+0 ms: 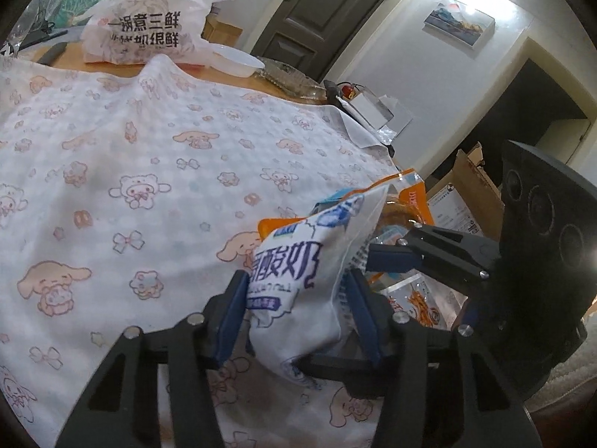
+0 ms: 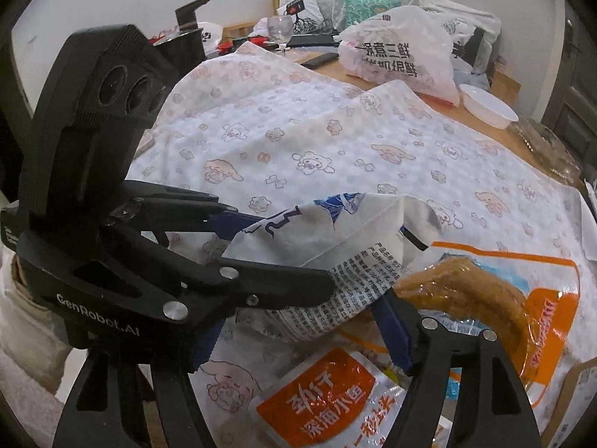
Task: Organize snacks
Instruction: 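Carry the white milk-drink bag into the box with the left gripper and release it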
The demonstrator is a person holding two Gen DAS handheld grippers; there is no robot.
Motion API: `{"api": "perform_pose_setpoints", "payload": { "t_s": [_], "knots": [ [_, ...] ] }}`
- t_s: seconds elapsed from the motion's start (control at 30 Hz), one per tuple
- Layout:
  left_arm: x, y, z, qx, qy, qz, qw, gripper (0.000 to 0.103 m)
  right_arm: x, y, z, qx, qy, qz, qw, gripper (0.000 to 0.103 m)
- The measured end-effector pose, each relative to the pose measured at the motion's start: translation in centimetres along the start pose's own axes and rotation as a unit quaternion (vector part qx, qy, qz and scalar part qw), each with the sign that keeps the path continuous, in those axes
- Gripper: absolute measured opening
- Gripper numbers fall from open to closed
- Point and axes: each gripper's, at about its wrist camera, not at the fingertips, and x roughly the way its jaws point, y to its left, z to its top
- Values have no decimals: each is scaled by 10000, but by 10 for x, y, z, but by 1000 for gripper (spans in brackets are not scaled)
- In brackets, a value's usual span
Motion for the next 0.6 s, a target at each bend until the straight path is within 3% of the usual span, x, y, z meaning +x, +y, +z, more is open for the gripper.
{"api": "perform_pose_setpoints", "payload": {
  "t_s": [0.13, 0.37, 0.6],
  "knots": [
    [0, 5, -4, -179, 41, -99, 9998, 51, 0, 2, 0, -54, -15, -50, 10000, 67],
    [-8, -3, -9, -262, -22, 14, 9997, 45, -8, 12, -3, -235, -53, -8, 9997, 48],
    [-42, -32, -5, -10, -378, 306, 9988, 44, -39, 24, 0, -349, -544, 24, 9979, 45]
  ]
}}
